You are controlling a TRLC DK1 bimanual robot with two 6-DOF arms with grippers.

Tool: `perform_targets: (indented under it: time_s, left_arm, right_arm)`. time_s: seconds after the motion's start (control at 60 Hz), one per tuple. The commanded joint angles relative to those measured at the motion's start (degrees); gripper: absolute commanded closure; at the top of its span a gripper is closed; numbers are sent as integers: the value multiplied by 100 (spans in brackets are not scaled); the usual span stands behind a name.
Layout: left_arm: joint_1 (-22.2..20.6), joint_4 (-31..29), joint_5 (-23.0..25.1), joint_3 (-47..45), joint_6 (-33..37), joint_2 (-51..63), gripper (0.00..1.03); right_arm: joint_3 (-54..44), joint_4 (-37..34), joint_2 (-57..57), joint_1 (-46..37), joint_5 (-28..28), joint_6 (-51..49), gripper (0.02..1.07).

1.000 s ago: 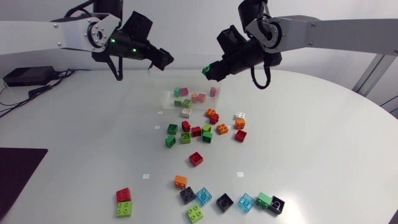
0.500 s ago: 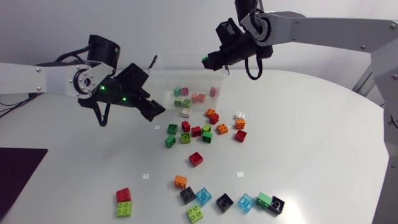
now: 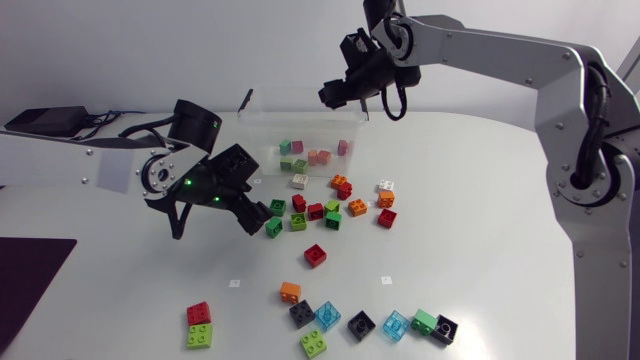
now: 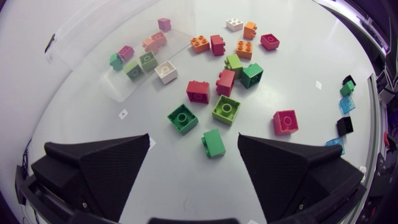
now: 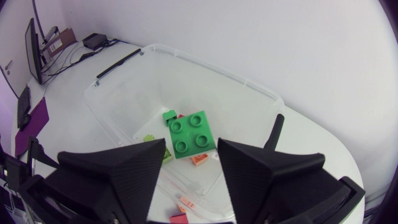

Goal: Place the duplo bricks in the container

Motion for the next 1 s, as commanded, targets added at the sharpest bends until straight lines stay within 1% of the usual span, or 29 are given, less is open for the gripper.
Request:
perform_targets:
  time_s: [0.0,0.133,0.2,0.417,0.567,0.783,0.817,0.867,0.983]
  left_arm:
    - [-62,76,-64,-62,-140,199,5]
    - [-142,102,-143,-36,-263,348,5]
    - [-194,172,-231,-27,-324,453,5]
    - [-282,269,-442,131,-483,831,5]
    - [-344,269,-635,316,-729,1086,6]
    - [-511,163,-785,536,-896,1297,8]
    - [-563,93,-785,597,-940,1376,12]
    - [-590,49,-785,632,-949,1438,15]
    - [-634,-21,-785,703,-984,1596,30]
  right_arm:
    - [180,-139,148,87,68,171,6]
    - [294,-297,33,104,86,215,6]
    - [145,-314,-169,104,86,233,6]
    - [-989,-112,-1118,96,95,215,6]
    - [-1675,28,-1680,43,95,206,6]
    - [-2721,116,-2489,-124,112,206,6]
    - [-2879,151,-2586,-142,112,197,6]
    - [-3248,187,-2814,-186,121,162,6]
    - [-3942,266,-3271,-344,77,30,6]
